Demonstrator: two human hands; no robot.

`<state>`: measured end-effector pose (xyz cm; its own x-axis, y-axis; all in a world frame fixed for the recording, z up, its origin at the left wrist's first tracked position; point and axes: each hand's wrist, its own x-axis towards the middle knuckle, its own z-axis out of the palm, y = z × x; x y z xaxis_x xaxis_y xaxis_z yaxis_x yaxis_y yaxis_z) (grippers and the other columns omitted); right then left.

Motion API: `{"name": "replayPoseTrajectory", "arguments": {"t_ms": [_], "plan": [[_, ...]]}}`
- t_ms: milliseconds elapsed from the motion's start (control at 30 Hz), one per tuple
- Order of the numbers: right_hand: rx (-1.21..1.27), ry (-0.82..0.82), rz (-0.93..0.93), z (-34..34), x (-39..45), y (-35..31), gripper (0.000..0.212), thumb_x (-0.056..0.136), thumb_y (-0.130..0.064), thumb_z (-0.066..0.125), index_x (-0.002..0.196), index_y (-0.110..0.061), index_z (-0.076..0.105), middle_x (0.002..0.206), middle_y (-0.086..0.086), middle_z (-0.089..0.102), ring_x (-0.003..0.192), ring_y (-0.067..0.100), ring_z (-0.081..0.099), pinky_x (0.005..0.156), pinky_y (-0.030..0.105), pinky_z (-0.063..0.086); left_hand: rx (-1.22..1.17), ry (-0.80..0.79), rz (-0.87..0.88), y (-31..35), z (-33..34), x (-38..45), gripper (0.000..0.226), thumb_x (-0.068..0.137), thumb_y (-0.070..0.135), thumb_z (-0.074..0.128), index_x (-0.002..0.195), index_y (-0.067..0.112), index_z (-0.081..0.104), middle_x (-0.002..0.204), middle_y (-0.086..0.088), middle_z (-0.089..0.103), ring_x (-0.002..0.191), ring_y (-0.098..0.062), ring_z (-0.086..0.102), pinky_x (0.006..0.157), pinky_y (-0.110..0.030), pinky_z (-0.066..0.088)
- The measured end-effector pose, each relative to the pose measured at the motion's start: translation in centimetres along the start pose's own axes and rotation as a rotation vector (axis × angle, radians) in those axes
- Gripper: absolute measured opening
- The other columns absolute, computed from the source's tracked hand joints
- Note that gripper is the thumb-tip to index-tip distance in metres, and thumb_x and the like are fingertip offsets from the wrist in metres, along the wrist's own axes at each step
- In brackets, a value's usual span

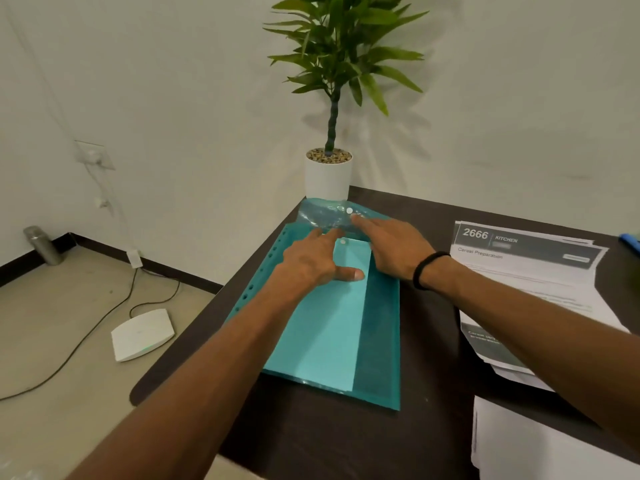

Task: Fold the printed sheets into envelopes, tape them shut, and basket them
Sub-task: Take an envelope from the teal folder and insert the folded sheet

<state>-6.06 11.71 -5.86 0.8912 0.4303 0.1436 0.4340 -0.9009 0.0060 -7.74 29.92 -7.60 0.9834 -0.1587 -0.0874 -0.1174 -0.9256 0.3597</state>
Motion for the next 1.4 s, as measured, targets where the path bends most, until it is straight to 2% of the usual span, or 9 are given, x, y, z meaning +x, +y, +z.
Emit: {"name": "replayPoseTrajectory", "arguments": {"t_ms": [100, 167, 333, 667, 800, 967, 1067, 1267, 1400], "plan": [[0.045, -0.043, 0.051, -0.3, 0.7, -0.1, 0.02, 0.098, -0.021, 0.052, 0.106, -0.015, 0.069, 0.11, 0.012, 0.069, 0.096, 0.03, 0.065, 0.084, 0.045, 0.056, 0.019, -0.012, 0.023, -0.3, -0.7, 0.1, 0.111, 0.064, 0.083, 0.074, 0.154, 0.033, 0.033, 0.156, -0.002, 0.039, 0.14, -0.03, 0.044, 0.112, -0.055, 0.043], [0.113, -0.093, 0.119, -1.1, 1.0, -0.2, 0.019, 0.098, -0.021, 0.052, 0.085, -0.016, 0.064, 0.093, 0.01, 0.068, 0.081, 0.028, 0.065, 0.074, 0.043, 0.057, 0.099, -0.068, 0.031, 0.3, -1.5, -0.3, 0.124, 0.055, 0.084, 0.078, 0.157, 0.034, 0.027, 0.155, -0.005, 0.035, 0.142, -0.032, 0.042, 0.113, -0.054, 0.042], [0.17, -0.244, 0.2, -3.3, 0.7, 0.4, 0.022, 0.097, -0.03, 0.067, 0.099, -0.009, 0.072, 0.095, 0.008, 0.073, 0.09, 0.027, 0.071, 0.077, 0.039, 0.058, 0.045, -0.066, 0.136, 1.0, -1.6, -1.6, 0.12, 0.045, 0.081, 0.085, 0.146, 0.039, 0.036, 0.136, -0.003, 0.045, 0.125, -0.029, 0.053, 0.104, -0.045, 0.048], [0.253, -0.393, 0.139, -5.4, 1.2, 0.7, 0.017, 0.088, -0.035, 0.082, 0.087, -0.019, 0.078, 0.087, -0.001, 0.077, 0.076, 0.013, 0.07, 0.063, 0.024, 0.055, -0.178, 0.341, 0.271, -0.7, 2.8, -4.2, 0.092, 0.05, 0.086, 0.079, 0.119, 0.029, 0.056, 0.13, 0.008, 0.04, 0.107, -0.016, 0.052, 0.093, -0.035, 0.052], [0.249, -0.355, 0.128, -5.1, 2.0, -0.1, 0.006, 0.092, -0.022, 0.075, 0.089, -0.019, 0.079, 0.088, 0.0, 0.077, 0.073, 0.012, 0.069, 0.061, 0.024, 0.055, -0.115, 0.429, 0.271, -0.3, 3.1, -4.6, 0.092, 0.054, 0.093, 0.069, 0.121, 0.033, 0.051, 0.135, 0.008, 0.044, 0.104, -0.013, 0.053, 0.084, -0.031, 0.05], [0.324, -0.331, 0.095, -4.6, 2.5, -0.6, 0.002, 0.09, -0.026, 0.079, 0.09, -0.024, 0.079, 0.091, -0.009, 0.074, 0.085, 0.009, 0.068, 0.078, 0.028, 0.058, -0.069, 0.482, 0.278, 0.0, 3.0, -5.1, 0.085, 0.063, 0.089, 0.068, 0.122, 0.033, 0.043, 0.132, 0.006, 0.041, 0.094, -0.011, 0.048, 0.074, -0.025, 0.043], [0.352, -0.269, 0.054, -4.5, 2.4, -0.6, 0.006, 0.088, -0.025, 0.081, 0.093, -0.023, 0.079, 0.09, -0.011, 0.074, 0.084, 0.005, 0.066, 0.073, 0.025, 0.054, -0.087, 0.526, 0.286, 0.1, 3.1, -5.1, 0.08, 0.071, 0.086, 0.065, 0.124, 0.029, 0.045, 0.13, 0.006, 0.038, 0.092, -0.011, 0.05, 0.072, -0.023, 0.044], [0.363, -0.212, -0.012, -4.8, 1.7, -0.5, 0.005, 0.089, -0.023, 0.08, 0.094, -0.021, 0.08, 0.089, -0.008, 0.075, 0.083, 0.008, 0.068, 0.076, 0.025, 0.057, -0.246, 0.637, 0.324, 0.1, 2.7, -5.8, 0.06, 0.097, 0.074, 0.03, 0.125, 0.025, 0.051, 0.118, 0.008, 0.046, 0.071, -0.009, 0.052, 0.06, -0.011, 0.03], [0.337, -0.273, -0.019, -4.8, 1.7, -0.4, 0.004, 0.096, -0.024, 0.072, 0.097, -0.02, 0.073, 0.095, -0.005, 0.074, 0.089, 0.011, 0.069, 0.08, 0.029, 0.059, -0.262, 0.682, 0.343, 0.2, 2.9, -5.8, 0.058, 0.101, 0.067, 0.027, 0.121, 0.02, 0.055, 0.114, 0.006, 0.05, 0.07, -0.009, 0.049, 0.061, -0.01, 0.03]]}}
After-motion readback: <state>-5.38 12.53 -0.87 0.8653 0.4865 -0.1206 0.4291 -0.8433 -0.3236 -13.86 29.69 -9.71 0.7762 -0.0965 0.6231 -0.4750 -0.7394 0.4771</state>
